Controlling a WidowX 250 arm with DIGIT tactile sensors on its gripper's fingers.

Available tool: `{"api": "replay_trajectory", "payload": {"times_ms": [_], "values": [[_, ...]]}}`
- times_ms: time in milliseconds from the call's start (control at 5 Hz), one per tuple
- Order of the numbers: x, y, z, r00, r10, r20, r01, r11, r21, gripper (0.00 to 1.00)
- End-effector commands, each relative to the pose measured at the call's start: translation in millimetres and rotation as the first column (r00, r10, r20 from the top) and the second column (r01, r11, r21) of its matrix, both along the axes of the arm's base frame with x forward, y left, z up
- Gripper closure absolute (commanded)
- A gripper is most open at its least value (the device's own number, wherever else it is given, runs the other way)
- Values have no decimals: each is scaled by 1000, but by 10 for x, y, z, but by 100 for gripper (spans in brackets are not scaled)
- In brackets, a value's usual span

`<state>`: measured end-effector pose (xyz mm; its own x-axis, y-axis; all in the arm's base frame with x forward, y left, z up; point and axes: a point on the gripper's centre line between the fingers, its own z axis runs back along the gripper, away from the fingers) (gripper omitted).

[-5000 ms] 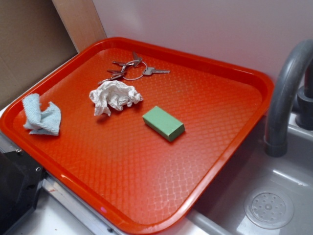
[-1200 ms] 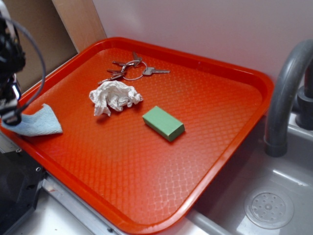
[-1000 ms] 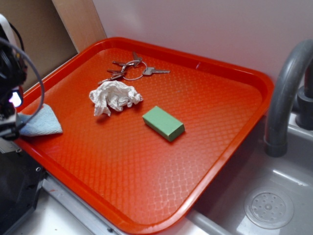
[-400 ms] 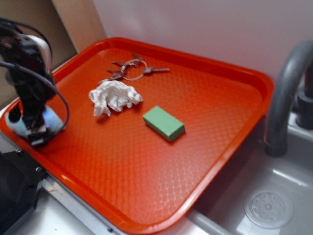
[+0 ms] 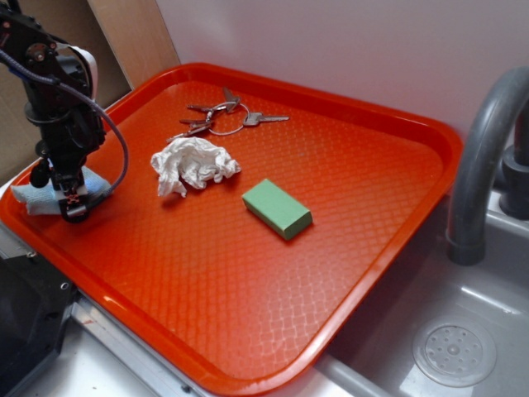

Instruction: Grab the blue cloth.

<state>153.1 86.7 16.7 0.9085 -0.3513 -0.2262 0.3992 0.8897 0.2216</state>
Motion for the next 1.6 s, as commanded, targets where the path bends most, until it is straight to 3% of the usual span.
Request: {"api": "replay_trajectory", "payload": {"times_ms": [0,200,400,600,800,1000,1200,1400], "values": [[-113,136,488,983,136,123,-135,991,-20,100],[-173,146,712,973,173,151,-159,982,-98,100],[-197,106,764,971,172,168,-159,983,-90,100],[-122,-29,1114,962,214,171,-182,965,-188,100],[80,-517,1622,930,260,261,-203,953,-225,100],[270,-866,2150,873,397,283,-319,904,-283,100],[427,-860,2415,840,467,274,-378,868,-322,100],[454,-784,2341,846,470,251,-390,867,-310,100]]}}
